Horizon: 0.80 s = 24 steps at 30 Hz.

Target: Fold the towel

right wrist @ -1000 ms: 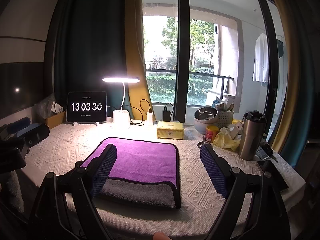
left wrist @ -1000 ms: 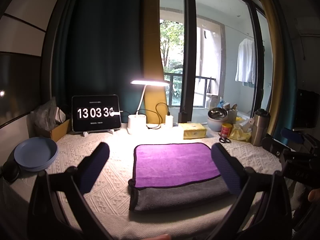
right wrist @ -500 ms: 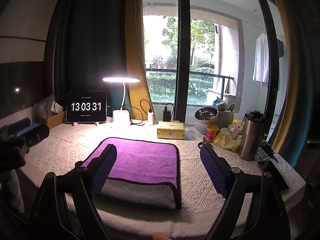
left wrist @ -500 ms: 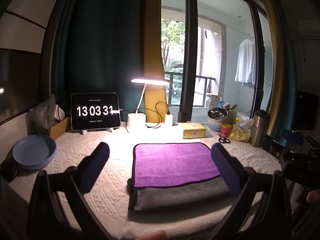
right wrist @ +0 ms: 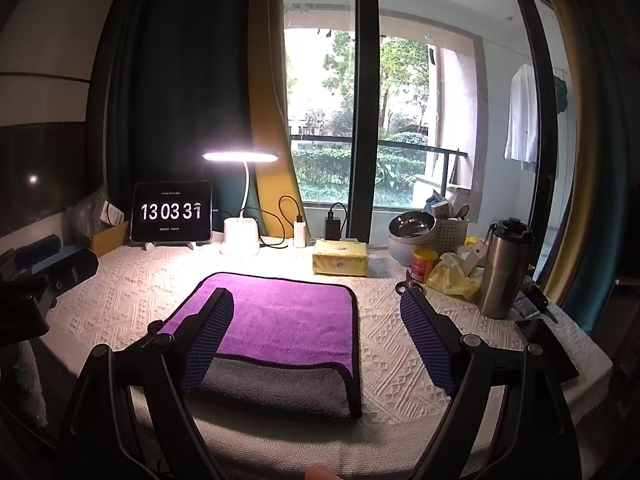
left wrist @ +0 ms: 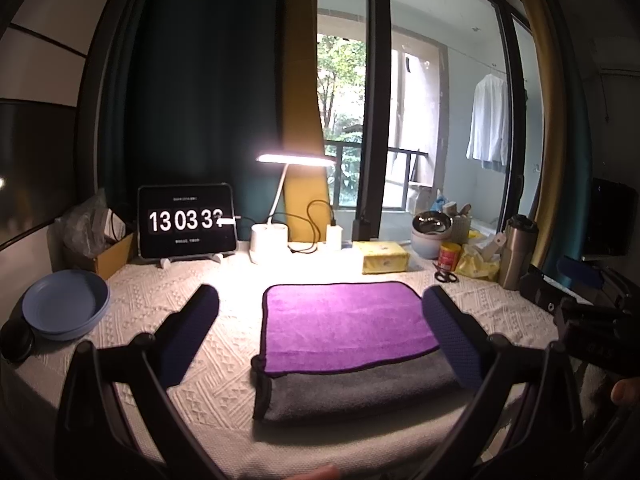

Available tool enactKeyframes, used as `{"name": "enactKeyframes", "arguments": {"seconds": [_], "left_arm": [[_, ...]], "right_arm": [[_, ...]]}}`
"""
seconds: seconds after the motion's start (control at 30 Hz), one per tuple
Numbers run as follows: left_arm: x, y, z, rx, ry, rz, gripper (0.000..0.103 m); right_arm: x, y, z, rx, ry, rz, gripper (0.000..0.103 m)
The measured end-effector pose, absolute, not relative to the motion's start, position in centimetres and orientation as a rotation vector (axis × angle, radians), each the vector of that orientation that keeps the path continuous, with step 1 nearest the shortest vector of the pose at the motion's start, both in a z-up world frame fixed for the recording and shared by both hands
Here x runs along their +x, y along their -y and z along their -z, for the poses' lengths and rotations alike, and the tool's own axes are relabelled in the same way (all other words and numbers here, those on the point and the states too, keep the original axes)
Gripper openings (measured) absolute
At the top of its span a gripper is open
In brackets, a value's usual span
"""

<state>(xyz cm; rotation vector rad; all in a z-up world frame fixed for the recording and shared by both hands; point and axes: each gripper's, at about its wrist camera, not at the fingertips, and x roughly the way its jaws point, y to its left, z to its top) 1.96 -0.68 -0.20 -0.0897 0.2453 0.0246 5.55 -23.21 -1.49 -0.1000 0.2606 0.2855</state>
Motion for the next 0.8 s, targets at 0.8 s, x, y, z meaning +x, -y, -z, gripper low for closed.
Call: {"name": "enactKeyframes", "arguments": {"seconds": [0.8], "left_arm": [[7.8, 0.5, 5.3, -0.089, -0.477, -0.015, 0.101]], "right_arm": [[11.1, 23.3, 6.6, -0.081, -0.486, -0.357, 0.078]]}}
